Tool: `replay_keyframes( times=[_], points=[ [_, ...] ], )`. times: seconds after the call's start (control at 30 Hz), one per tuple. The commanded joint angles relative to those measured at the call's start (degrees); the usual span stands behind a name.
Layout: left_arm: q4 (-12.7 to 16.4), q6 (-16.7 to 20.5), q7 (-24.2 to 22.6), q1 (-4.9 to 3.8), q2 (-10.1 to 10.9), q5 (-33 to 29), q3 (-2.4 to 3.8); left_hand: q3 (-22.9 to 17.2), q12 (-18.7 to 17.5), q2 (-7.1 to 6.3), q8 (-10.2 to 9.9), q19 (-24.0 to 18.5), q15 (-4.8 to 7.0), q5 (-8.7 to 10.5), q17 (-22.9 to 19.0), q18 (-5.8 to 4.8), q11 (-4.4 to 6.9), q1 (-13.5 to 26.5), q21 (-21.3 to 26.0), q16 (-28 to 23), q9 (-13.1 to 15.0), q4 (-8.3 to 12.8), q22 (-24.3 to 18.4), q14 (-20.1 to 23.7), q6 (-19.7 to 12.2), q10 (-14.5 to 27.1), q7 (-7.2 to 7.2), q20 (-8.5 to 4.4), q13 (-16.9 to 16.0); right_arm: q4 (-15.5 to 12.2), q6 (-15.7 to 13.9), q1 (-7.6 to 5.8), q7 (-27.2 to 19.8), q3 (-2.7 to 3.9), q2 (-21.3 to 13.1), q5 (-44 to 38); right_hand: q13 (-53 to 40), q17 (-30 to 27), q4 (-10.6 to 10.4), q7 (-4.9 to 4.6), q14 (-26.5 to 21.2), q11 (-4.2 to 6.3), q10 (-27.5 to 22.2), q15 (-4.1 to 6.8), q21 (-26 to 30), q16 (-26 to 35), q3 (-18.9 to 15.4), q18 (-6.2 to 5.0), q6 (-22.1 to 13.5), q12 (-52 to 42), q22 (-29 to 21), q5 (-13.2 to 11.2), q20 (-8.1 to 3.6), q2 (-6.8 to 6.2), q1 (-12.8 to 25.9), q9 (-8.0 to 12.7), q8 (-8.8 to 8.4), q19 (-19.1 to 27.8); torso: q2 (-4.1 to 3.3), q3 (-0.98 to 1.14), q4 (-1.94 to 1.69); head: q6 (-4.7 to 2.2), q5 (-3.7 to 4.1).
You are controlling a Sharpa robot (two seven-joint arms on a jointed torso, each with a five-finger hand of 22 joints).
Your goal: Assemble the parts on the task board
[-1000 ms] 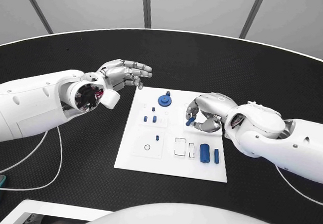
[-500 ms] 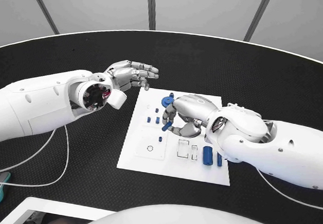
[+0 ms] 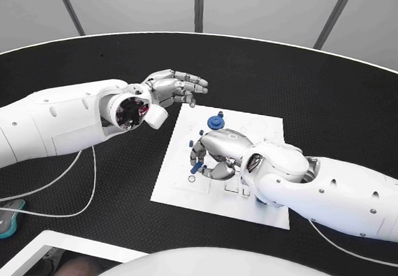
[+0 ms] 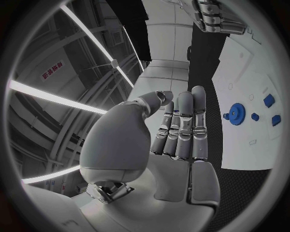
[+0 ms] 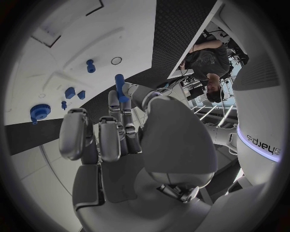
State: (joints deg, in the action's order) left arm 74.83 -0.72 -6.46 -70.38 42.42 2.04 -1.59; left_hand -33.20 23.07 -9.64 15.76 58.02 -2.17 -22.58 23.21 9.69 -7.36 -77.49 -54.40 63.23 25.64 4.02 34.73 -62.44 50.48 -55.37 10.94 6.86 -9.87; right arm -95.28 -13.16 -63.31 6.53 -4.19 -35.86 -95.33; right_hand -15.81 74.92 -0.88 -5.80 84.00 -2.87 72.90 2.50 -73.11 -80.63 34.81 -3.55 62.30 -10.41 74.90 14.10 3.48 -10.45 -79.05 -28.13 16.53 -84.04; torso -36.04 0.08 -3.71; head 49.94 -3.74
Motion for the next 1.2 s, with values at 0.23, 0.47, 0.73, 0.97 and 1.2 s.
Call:
replay_keyframes(
  times=[0.23, 0.47, 0.73, 0.97, 1.2],
  points=[
    [0.08, -0.11, 0.04, 0.00, -0.20, 0.00, 0.00, 0.33, -0.04, 0.40, -0.20, -0.56, -0.05, -0.19, -0.05, 0.97, 0.09, -0.05, -0.25, -0.22, -0.08, 0.07, 0.10, 0.50, 0.07, 0.36, 0.39, 0.02, 0.08, 2.48, 0.60, 0.66, -0.62, -0.45, 1.83, 0.00, -0.06, 2.47, 0.05, -0.17, 3.46, 1.16, 1.42, 0.24, 0.16, -0.32, 0.56, -0.04, 0.15, 0.19, 4.73, 0.44, -0.55, 0.90, -0.65, -0.08, 0.12, -1.65, -0.04, -0.01, -0.13, 0.06, -0.94],
    [0.10, -0.14, 0.09, -0.01, -0.31, 0.00, 0.00, 0.33, -0.04, 0.40, -0.20, -0.56, -0.05, -0.19, -0.05, 0.97, 0.09, -0.05, -0.25, -0.22, -0.08, 0.07, 0.10, 0.50, 0.07, 0.36, 0.39, 0.02, 0.08, 3.99, 1.58, 0.83, -0.65, -0.72, 2.67, 0.00, -0.08, 2.55, 0.13, -0.23, 3.48, 1.12, 1.36, 0.21, 0.19, -0.37, 0.72, -0.04, 0.07, 0.28, 4.72, 0.54, -0.54, 0.89, -0.68, -0.10, 0.07, -1.64, -0.05, -0.01, 0.02, 0.06, -1.33],
    [0.13, -0.16, 0.14, -0.01, -0.34, 0.01, 0.00, 0.33, -0.04, 0.40, -0.20, -0.56, -0.05, -0.19, -0.05, 0.97, 0.09, -0.05, -0.25, -0.22, -0.08, 0.07, 0.10, 0.50, 0.07, 0.36, 0.39, 0.02, 0.08, 5.12, 2.50, 1.08, -0.41, -0.97, 3.32, 0.00, -0.09, 2.54, 0.16, -0.25, 3.48, 1.10, 1.35, 0.20, 0.26, -0.37, 0.78, -0.06, 0.05, 0.30, 4.68, 0.58, -0.54, 0.89, -0.69, -0.11, 0.05, -1.62, -0.01, 0.03, -0.02, 0.06, -1.61],
    [0.12, -0.14, 0.20, -0.01, -0.30, 0.01, 0.00, 0.33, -0.04, 0.40, -0.20, -0.56, -0.05, -0.19, -0.05, 0.97, 0.09, -0.05, -0.25, -0.22, -0.08, 0.07, 0.10, 0.50, 0.07, 0.36, 0.39, 0.02, 0.08, 5.61, 2.91, 1.23, -0.27, -1.06, 3.63, -0.01, -0.09, 2.54, 0.16, -0.25, 3.48, 1.10, 1.35, 0.20, 0.26, -0.37, 0.78, -0.06, 0.05, 0.30, 4.68, 0.58, -0.54, 0.89, -0.69, -0.11, 0.05, -1.62, -0.02, 0.03, 0.00, 0.06, -1.75],
    [0.12, -0.15, 0.26, -0.01, -0.32, 0.01, 0.00, 0.33, -0.04, 0.40, -0.20, -0.56, -0.05, -0.19, -0.05, 0.97, 0.09, -0.05, -0.25, -0.22, -0.08, 0.07, 0.10, 0.50, 0.07, 0.36, 0.39, 0.02, 0.08, 5.97, 2.88, 1.36, -0.18, -1.08, 4.01, -0.01, -0.11, 2.47, 0.20, -0.27, 3.46, 1.08, 1.34, 0.19, 0.29, -0.32, 0.84, -0.06, 0.02, 0.33, 4.68, 0.61, -0.54, 0.89, -0.71, -0.13, 0.03, -1.62, 0.01, 0.04, 0.02, 0.06, -1.88]
  ],
)
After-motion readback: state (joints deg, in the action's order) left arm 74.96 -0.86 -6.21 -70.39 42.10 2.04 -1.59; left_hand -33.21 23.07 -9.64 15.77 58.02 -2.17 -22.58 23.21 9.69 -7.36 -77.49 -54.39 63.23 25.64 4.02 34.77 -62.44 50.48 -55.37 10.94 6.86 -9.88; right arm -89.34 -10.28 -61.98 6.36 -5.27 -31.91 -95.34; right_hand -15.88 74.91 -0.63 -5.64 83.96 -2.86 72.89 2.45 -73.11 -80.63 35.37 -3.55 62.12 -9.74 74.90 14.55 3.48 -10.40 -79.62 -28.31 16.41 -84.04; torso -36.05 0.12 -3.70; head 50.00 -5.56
